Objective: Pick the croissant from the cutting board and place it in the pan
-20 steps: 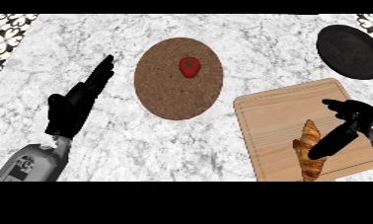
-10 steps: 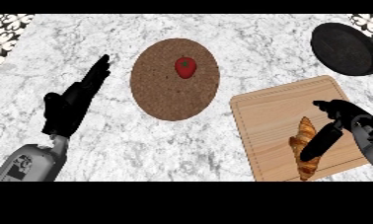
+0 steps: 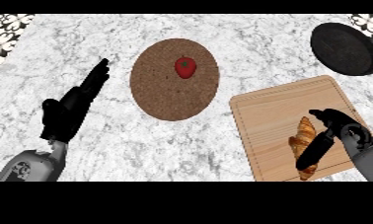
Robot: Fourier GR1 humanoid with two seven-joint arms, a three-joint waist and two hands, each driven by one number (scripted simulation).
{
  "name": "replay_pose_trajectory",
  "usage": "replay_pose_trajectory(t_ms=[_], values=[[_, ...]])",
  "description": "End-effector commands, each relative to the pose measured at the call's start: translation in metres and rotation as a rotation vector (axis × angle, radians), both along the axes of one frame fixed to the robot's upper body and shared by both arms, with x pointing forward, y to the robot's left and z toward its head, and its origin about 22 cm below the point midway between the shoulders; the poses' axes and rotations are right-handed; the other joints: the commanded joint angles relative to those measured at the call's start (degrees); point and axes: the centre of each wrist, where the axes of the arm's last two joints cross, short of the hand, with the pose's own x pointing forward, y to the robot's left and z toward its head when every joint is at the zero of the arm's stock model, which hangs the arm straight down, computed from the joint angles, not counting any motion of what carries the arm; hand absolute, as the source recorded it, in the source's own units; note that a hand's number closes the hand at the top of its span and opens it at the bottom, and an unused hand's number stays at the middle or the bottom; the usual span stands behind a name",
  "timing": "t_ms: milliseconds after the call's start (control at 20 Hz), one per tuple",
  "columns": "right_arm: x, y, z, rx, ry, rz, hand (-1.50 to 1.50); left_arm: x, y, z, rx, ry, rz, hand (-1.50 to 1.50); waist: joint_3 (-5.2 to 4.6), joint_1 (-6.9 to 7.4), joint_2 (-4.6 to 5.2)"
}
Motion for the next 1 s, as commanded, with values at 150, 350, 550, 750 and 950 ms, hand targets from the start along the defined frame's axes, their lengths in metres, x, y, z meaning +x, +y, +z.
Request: replay_pose_trajectory(t_ms=[150,350,550,750,950], values=[[0.002,0.017,-0.009,-0.077,0.089,-0.076,-1.50,-0.007,0.019,-0.008,-0.002,-0.004,0.000,0.00,0.00,-0.01,-0.03],[-0.003,0.014,-0.040,-0.005,0.091,0.041,1.50,0.007,0.016,-0.011,0.007,0.005,0.000,0.00,0.04,-0.15,0.14],[0.003,0.012,-0.035,0.014,0.120,0.060,1.50,0.000,-0.006,0.002,0.002,0.002,0.004,0.00,0.06,0.13,0.06],[-0.005,0.013,-0.022,0.009,0.099,0.069,1.50,0.007,-0.002,0.008,0.020,-0.005,0.004,0.00,0.02,-0.46,-0.07],[0.006,0.040,-0.010,-0.026,0.047,0.063,1.50,0.003,0.009,0.010,0.009,-0.009,0.005,0.00,0.00,-0.06,-0.07]])
